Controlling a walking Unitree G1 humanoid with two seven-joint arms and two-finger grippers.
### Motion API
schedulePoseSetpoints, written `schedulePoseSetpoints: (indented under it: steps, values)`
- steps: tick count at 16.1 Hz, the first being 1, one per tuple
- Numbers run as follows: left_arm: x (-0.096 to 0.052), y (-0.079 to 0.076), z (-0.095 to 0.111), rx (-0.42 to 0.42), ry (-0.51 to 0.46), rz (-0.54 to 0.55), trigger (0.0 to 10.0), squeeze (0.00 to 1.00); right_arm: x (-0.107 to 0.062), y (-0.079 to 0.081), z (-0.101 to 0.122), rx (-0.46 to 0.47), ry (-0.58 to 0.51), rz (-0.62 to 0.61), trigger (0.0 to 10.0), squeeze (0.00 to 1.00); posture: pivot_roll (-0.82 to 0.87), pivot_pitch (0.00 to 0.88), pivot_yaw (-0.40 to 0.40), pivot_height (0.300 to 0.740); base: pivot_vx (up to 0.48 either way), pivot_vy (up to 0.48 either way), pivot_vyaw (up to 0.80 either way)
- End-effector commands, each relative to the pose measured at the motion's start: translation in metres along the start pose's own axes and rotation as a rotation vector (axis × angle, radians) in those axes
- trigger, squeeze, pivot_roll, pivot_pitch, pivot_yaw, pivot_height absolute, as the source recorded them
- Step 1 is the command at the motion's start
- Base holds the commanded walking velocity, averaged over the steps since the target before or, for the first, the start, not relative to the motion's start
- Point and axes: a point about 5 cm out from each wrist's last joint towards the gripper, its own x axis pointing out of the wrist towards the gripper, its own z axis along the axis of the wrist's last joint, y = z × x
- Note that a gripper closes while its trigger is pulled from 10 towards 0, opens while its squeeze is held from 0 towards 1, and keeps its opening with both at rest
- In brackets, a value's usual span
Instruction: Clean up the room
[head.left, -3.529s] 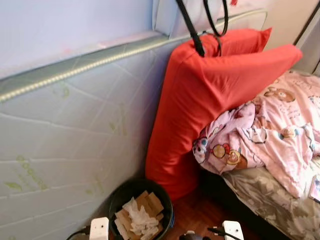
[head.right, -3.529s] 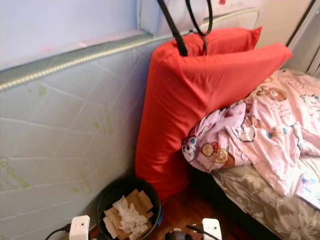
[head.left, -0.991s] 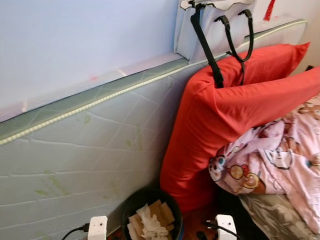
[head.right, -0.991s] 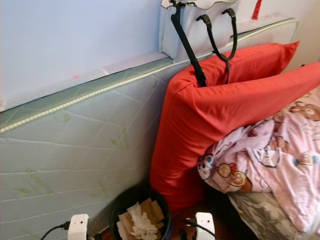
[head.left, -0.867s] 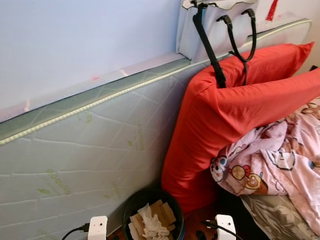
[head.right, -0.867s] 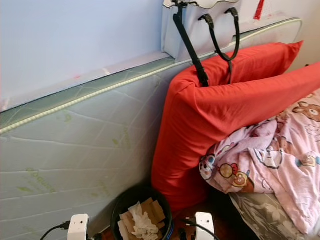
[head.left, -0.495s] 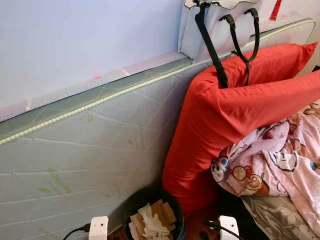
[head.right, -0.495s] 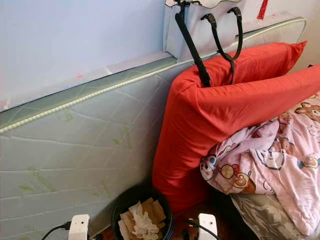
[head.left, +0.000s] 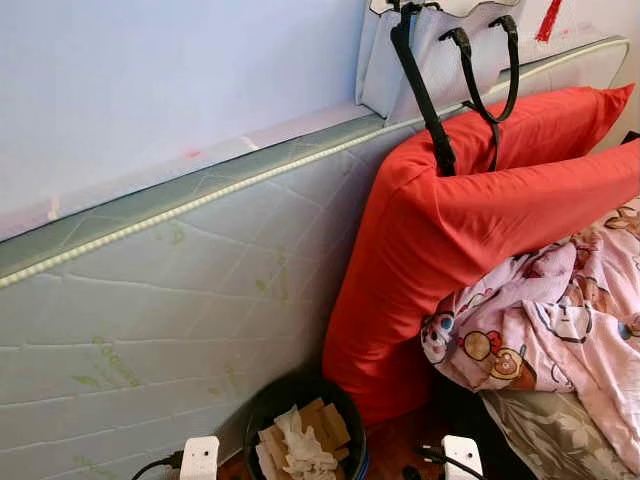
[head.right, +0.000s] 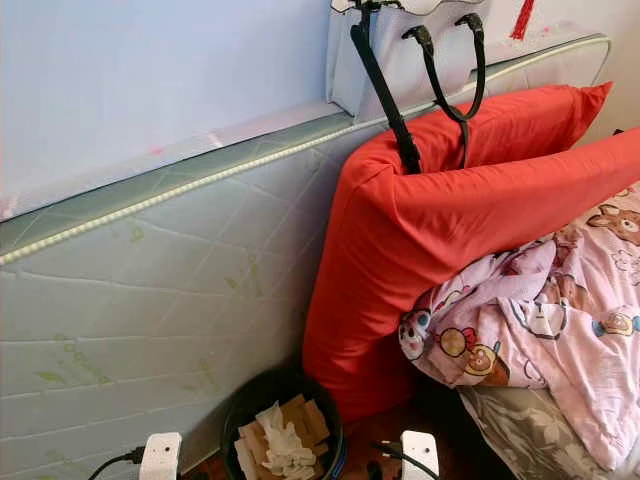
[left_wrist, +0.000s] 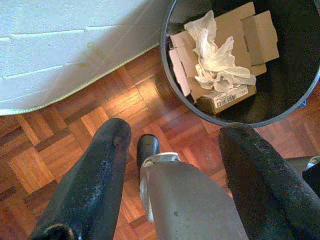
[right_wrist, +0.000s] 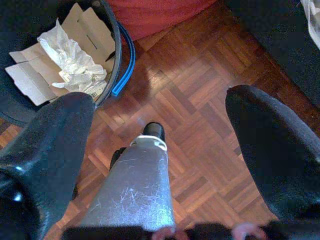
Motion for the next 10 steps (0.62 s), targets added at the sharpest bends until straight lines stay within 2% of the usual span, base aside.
schedulePoseSetpoints:
  steps: [1, 6, 10]
  values:
    - [-0.0010, -0.0017, -0.0068, 0.006, 0.023, -0.003, 10.0, 0.00, -0.0008, -0.0031, -0.0014, 0.002, 0.001, -0.007, 10.0, 0.00, 0.09, 0.000, -0.058, 0.740, 0.000, 0.000, 0.00]
    - [-0.0007, -0.0027, -0.0056, -0.022, 0.019, 0.002, 10.0, 0.00, -0.0004, -0.0042, 0.0007, -0.003, 0.000, -0.007, 10.0, 0.00, 0.09, 0.000, -0.064, 0.740, 0.000, 0.000, 0.00]
    - [-0.0005, -0.0028, -0.0051, -0.021, 0.020, 0.000, 10.0, 0.00, -0.0003, -0.0041, 0.0015, -0.002, -0.004, -0.006, 10.0, 0.00, 0.09, 0.009, -0.065, 0.740, -0.274, 0.000, 0.00]
